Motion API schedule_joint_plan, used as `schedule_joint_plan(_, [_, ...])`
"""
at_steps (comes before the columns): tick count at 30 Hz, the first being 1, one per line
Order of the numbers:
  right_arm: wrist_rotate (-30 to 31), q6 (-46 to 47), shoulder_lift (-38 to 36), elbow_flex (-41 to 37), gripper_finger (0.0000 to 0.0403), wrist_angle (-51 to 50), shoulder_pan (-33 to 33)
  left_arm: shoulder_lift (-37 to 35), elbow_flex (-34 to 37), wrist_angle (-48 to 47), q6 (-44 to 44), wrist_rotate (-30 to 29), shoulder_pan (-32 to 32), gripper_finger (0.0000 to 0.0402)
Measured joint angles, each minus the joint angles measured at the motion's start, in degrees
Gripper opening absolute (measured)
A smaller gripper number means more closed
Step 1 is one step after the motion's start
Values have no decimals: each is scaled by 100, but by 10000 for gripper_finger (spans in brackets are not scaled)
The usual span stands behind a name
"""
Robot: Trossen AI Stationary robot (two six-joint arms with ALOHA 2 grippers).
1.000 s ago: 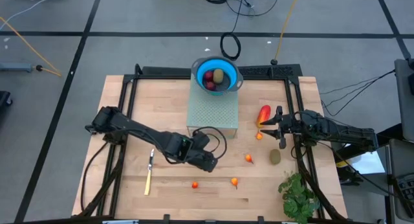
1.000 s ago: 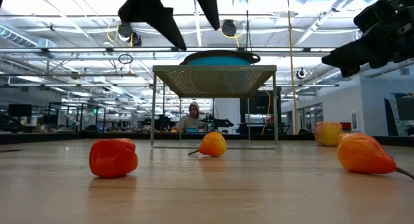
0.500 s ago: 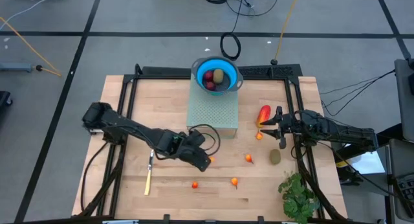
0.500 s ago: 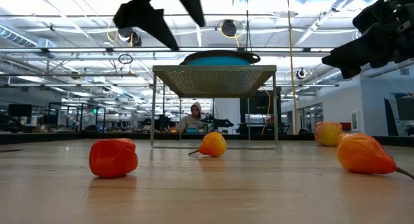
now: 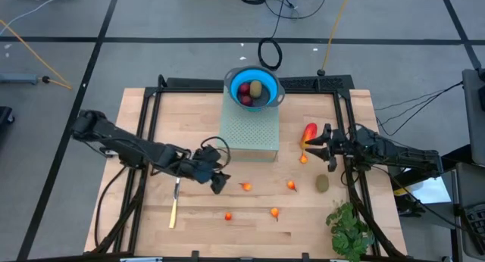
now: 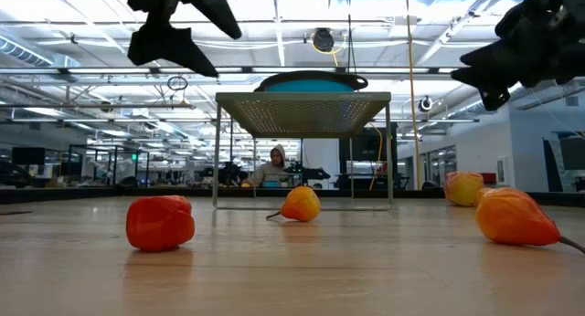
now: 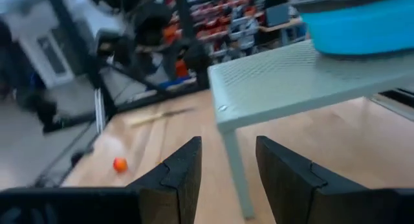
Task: Pick & Place Fruit
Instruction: Put the mango into the blue strainer bowl on the shelf
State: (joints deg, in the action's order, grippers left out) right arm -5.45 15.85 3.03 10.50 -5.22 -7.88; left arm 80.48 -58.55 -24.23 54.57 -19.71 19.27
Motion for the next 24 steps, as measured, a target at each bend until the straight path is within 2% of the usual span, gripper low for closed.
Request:
schedule_joint_plan(5, [563,755,17,0,139,110,0,-568,697,627,-364,64,0,287])
schedule_joint_plan(9, [715,1168,28,0,139,252,-2,-1064,1153,806,-557,77,0,287])
schedule_joint_plan(13, [732,1171,77,0,139,753,-2,-1574,1546,801,-723,71,-12,287])
schedule_joint_plan(17, [1024,1154,170,2,139,1235,-2,-2133,1914,827,-910,33,-37,287])
schedule_joint_plan(24, [1486,1270,521,0,133,1523,-2,-3134,2533,819,-1268,33,-182,287])
